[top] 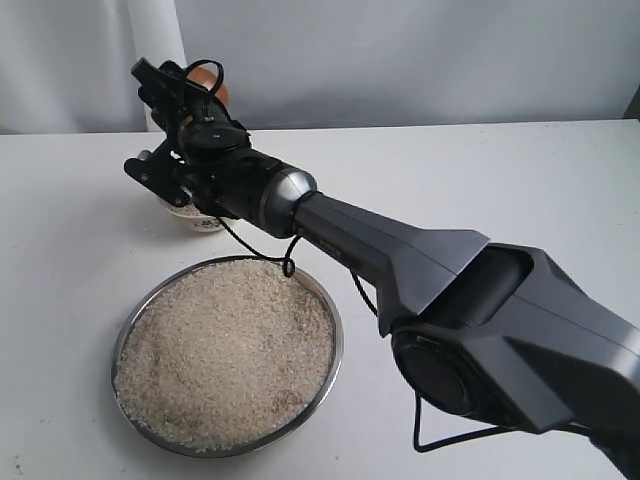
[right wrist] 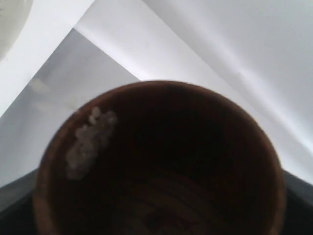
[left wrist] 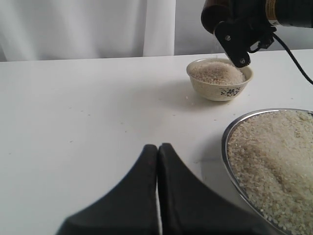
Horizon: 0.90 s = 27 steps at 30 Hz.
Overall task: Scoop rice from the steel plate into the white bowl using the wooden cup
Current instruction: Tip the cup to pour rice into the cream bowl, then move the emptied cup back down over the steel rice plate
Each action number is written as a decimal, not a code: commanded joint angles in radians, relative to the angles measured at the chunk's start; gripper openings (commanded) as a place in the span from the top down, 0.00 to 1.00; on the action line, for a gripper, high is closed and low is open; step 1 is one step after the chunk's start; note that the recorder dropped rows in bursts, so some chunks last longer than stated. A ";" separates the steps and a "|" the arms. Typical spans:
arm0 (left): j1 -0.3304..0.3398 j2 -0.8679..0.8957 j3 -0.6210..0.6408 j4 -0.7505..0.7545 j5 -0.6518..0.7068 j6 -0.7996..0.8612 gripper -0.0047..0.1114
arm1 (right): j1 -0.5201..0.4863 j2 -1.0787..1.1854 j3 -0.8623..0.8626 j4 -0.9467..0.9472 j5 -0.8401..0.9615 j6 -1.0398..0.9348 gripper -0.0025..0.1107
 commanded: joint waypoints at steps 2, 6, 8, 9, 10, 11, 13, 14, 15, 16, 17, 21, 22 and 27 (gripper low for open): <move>-0.006 -0.003 0.002 0.001 -0.014 -0.001 0.96 | -0.003 -0.037 0.006 0.029 -0.002 -0.006 0.98; -0.006 -0.003 0.002 0.001 -0.014 -0.001 0.96 | -0.005 -0.051 0.006 0.079 0.003 0.006 0.98; -0.006 -0.003 0.002 0.001 -0.014 -0.001 0.96 | -0.007 -0.062 0.006 0.148 0.003 0.029 0.98; -0.006 -0.003 0.002 0.001 -0.014 -0.001 0.96 | -0.008 -0.072 0.006 0.193 0.005 0.045 0.98; -0.006 -0.003 0.002 0.001 -0.014 -0.001 0.96 | -0.008 -0.081 0.006 0.251 0.009 0.059 0.98; -0.006 -0.003 0.002 0.001 -0.014 -0.001 0.96 | -0.011 -0.092 0.006 0.319 0.018 0.074 0.98; -0.006 -0.003 0.002 0.001 -0.014 0.000 0.96 | -0.016 -0.117 0.006 0.471 0.038 0.084 0.98; -0.006 -0.003 0.002 0.001 -0.014 0.000 0.96 | -0.018 -0.134 0.006 0.577 0.065 0.084 0.98; -0.006 -0.003 0.002 0.001 -0.014 0.000 0.96 | -0.022 -0.147 0.006 0.640 0.092 0.084 0.98; -0.006 -0.003 0.002 0.001 -0.014 0.000 0.96 | -0.029 -0.166 0.006 0.718 0.123 0.084 0.98; -0.006 -0.003 0.002 0.001 -0.014 0.000 0.96 | -0.031 -0.184 0.006 0.800 0.160 0.084 0.98; -0.006 -0.003 0.002 0.001 -0.014 0.000 0.96 | -0.049 -0.252 0.006 1.057 0.283 0.084 0.98; -0.006 -0.003 0.002 0.001 -0.014 0.000 0.96 | -0.052 -0.267 0.006 1.103 0.314 0.084 0.98; -0.006 -0.003 0.002 0.001 -0.014 -0.002 0.96 | -0.058 -0.350 0.105 1.151 0.441 0.084 0.98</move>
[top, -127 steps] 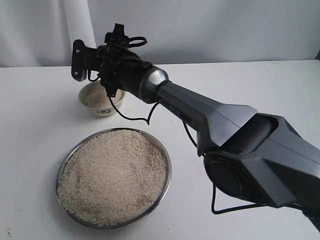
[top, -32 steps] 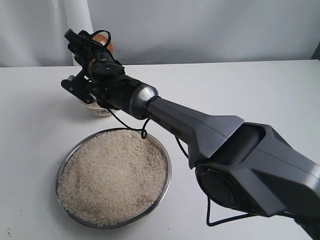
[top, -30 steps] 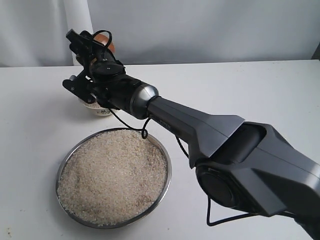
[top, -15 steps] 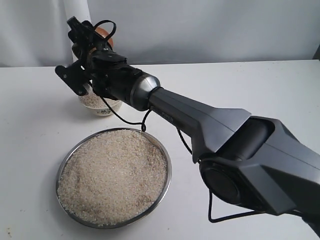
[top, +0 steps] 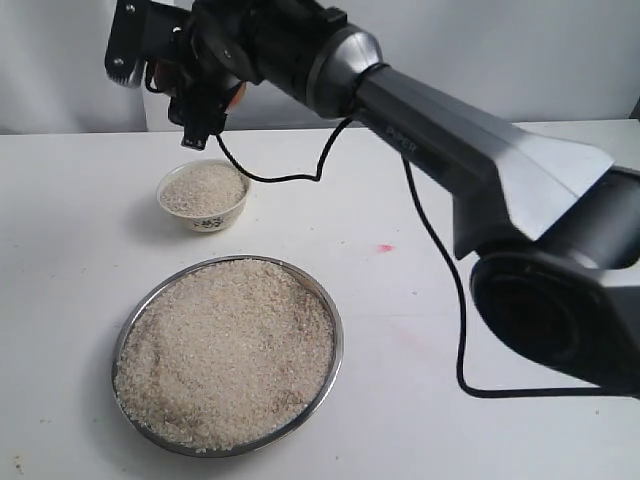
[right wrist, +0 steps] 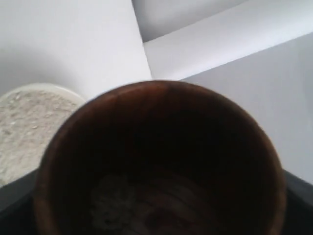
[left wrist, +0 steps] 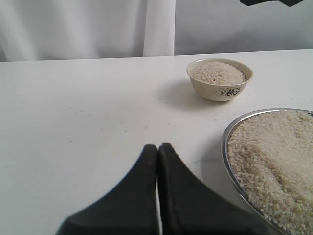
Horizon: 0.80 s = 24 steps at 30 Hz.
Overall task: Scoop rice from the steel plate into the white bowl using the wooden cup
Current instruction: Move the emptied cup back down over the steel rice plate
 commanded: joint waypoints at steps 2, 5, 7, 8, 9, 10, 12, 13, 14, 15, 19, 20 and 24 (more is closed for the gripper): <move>-0.006 -0.003 0.002 0.001 -0.014 -0.002 0.96 | -0.007 -0.097 0.151 0.049 0.188 0.005 0.98; -0.006 -0.003 0.002 0.001 -0.014 -0.002 0.96 | -0.007 -0.120 0.241 0.049 0.305 0.005 0.98; -0.006 -0.003 0.002 0.001 -0.014 -0.002 0.96 | -0.007 -0.133 0.282 0.052 0.362 0.005 0.98; -0.006 -0.003 0.002 0.001 -0.014 -0.002 0.96 | -0.007 -0.137 0.302 0.061 0.387 0.005 0.98; -0.006 -0.003 0.002 0.001 -0.014 -0.002 0.96 | -0.007 -0.140 0.315 0.070 0.408 0.005 0.98; -0.006 -0.003 0.002 0.001 -0.014 0.000 0.96 | 0.001 -0.140 0.330 0.080 0.420 0.005 0.98; -0.006 -0.003 0.002 0.001 -0.014 0.000 0.96 | 0.012 -0.147 0.363 0.083 0.420 0.005 0.98; -0.006 -0.003 0.002 0.001 -0.014 0.000 0.96 | 0.014 -0.149 0.380 0.083 0.420 0.003 0.98; -0.006 -0.003 0.002 0.001 -0.014 0.000 0.96 | 0.024 -0.154 0.396 0.081 0.420 0.001 0.98; -0.006 -0.003 0.002 0.001 -0.014 0.000 0.96 | 0.029 -0.158 0.411 0.073 0.420 0.003 0.98; -0.006 -0.003 0.002 0.001 -0.014 0.000 0.96 | 0.064 -0.162 0.435 -0.003 0.420 0.003 0.98; -0.006 -0.003 0.002 0.001 -0.014 0.000 0.96 | 0.073 -0.162 0.435 -0.021 0.420 0.005 0.98; -0.006 -0.003 0.002 0.001 -0.014 -0.003 0.96 | 0.096 -0.169 0.435 -0.026 0.420 0.005 0.98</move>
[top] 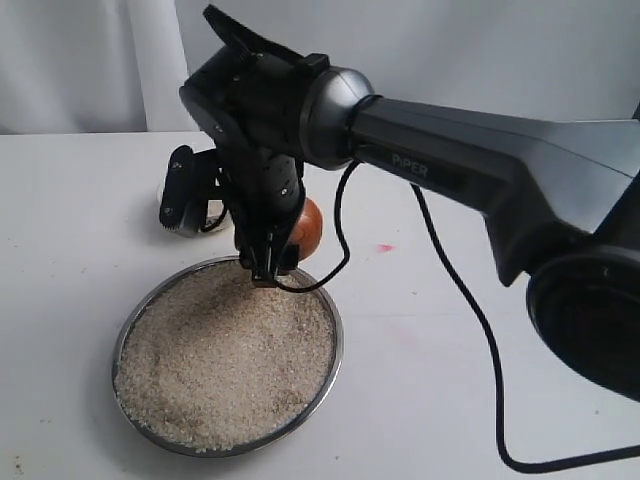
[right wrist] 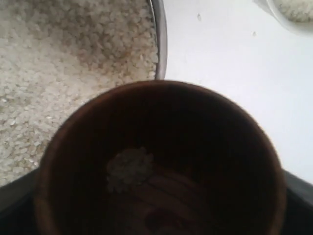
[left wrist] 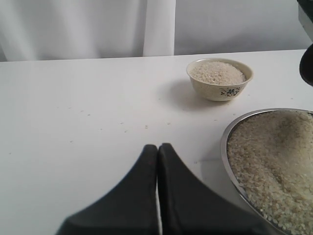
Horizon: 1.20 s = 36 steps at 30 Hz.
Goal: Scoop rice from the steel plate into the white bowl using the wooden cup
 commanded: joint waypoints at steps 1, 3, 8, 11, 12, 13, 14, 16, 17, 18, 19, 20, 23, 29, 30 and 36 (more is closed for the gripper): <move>-0.006 -0.003 0.002 0.001 -0.014 -0.003 0.96 | 0.020 -0.028 0.005 -0.025 -0.001 0.001 0.98; -0.006 -0.003 0.002 0.001 -0.014 -0.003 0.96 | 0.026 -0.033 0.005 -0.064 -0.001 0.004 0.98; -0.006 -0.003 0.002 0.001 -0.014 -0.003 0.96 | 0.049 -0.042 0.005 -0.186 -0.001 0.020 0.98; -0.006 -0.003 0.002 0.001 -0.014 0.000 0.96 | 0.054 -0.042 0.005 -0.212 -0.001 0.005 0.98; -0.006 -0.003 0.002 0.001 -0.014 0.000 0.96 | 0.054 -0.042 0.005 -0.212 -0.001 0.005 0.98; -0.006 -0.003 0.002 0.001 -0.014 0.000 0.96 | 0.054 -0.042 0.005 -0.212 -0.001 0.005 0.98; -0.006 -0.003 0.002 0.001 -0.014 0.000 0.96 | 0.054 -0.042 0.005 -0.212 -0.001 0.005 0.98; -0.006 -0.003 0.002 0.001 -0.014 0.000 0.96 | 0.054 -0.042 0.005 -0.210 -0.001 0.004 0.98; -0.006 -0.003 0.002 0.001 -0.014 0.000 0.96 | 0.054 -0.039 0.005 -0.205 -0.001 0.004 0.98; -0.006 -0.003 0.002 0.001 -0.014 0.000 0.96 | 0.054 -0.037 0.005 -0.205 -0.001 0.004 0.98; -0.006 -0.003 0.002 0.001 -0.014 0.000 0.96 | 0.054 -0.030 0.005 -0.205 -0.001 0.004 0.98; -0.006 -0.003 0.002 0.001 -0.014 0.000 0.96 | 0.054 -0.022 0.009 -0.205 -0.001 0.004 0.98; -0.006 -0.003 0.002 0.001 -0.014 -0.003 0.96 | 0.059 0.009 0.046 -0.266 -0.001 -0.003 0.98; -0.006 -0.003 0.002 0.001 -0.014 -0.003 0.96 | 0.096 0.055 0.146 -0.508 -0.001 0.001 0.98; -0.006 -0.003 0.002 0.001 -0.014 -0.003 0.96 | 0.099 0.060 0.146 -0.506 -0.001 0.001 0.98; -0.006 -0.003 0.002 0.001 -0.014 0.000 0.96 | 0.143 0.069 0.146 -0.564 -0.001 0.001 0.98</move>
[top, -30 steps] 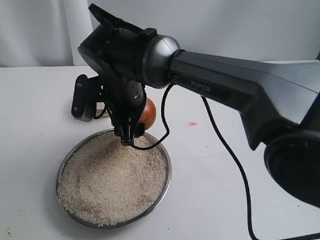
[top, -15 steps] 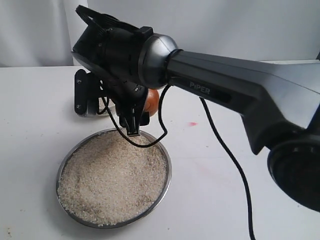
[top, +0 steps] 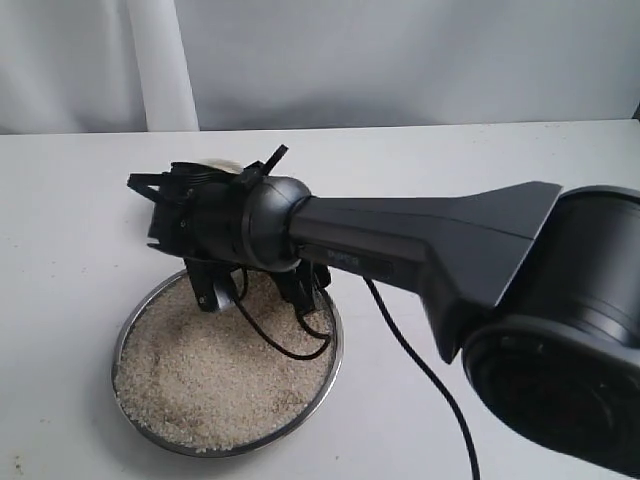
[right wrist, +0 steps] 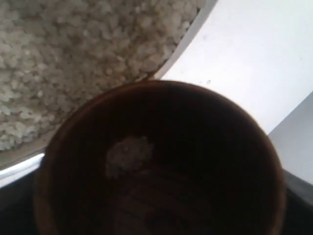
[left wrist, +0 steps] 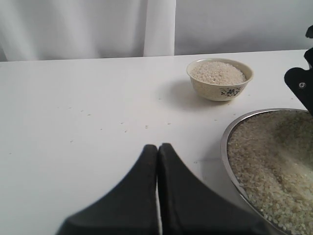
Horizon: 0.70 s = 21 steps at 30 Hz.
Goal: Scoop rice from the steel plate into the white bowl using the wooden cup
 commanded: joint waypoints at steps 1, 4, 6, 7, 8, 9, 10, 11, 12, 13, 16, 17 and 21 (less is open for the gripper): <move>-0.006 -0.003 0.002 0.001 -0.014 0.000 0.96 | 0.036 -0.009 0.001 -0.085 -0.001 -0.007 0.98; -0.006 -0.003 0.002 0.001 -0.014 0.000 0.96 | 0.052 0.006 0.001 -0.085 -0.001 -0.007 0.98; -0.006 -0.003 0.002 0.001 -0.014 0.000 0.96 | 0.059 0.030 0.001 -0.092 -0.001 -0.007 0.98; -0.006 -0.003 0.002 0.001 -0.014 -0.003 0.96 | 0.061 0.041 0.001 -0.096 -0.001 -0.007 0.98; -0.006 -0.003 0.002 0.001 -0.014 -0.003 0.96 | 0.063 0.050 0.001 -0.099 -0.001 -0.004 0.98; -0.006 -0.003 0.002 0.001 -0.014 -0.003 0.96 | 0.070 0.067 0.001 -0.110 -0.001 -0.002 0.98; -0.006 -0.003 0.002 0.001 -0.014 -0.003 0.96 | 0.075 0.079 0.001 -0.114 -0.001 0.003 0.98; -0.006 -0.003 0.002 0.001 -0.014 -0.003 0.96 | 0.079 0.090 0.001 -0.119 -0.001 0.005 0.98; -0.006 -0.003 0.002 0.001 -0.014 -0.003 0.96 | 0.083 0.102 0.001 -0.122 -0.001 0.005 0.98; -0.006 -0.003 0.002 0.001 -0.014 -0.003 0.96 | 0.090 0.109 0.001 -0.120 -0.001 0.008 0.98; -0.006 -0.003 0.002 0.001 -0.014 0.000 0.96 | 0.104 0.116 0.001 -0.111 -0.007 0.008 0.98; -0.006 -0.003 0.002 0.001 -0.014 0.000 0.96 | 0.106 0.116 0.001 -0.106 -0.011 0.008 0.98; -0.006 -0.003 0.002 0.001 -0.014 0.000 0.96 | 0.113 0.116 0.001 -0.080 -0.022 0.008 0.98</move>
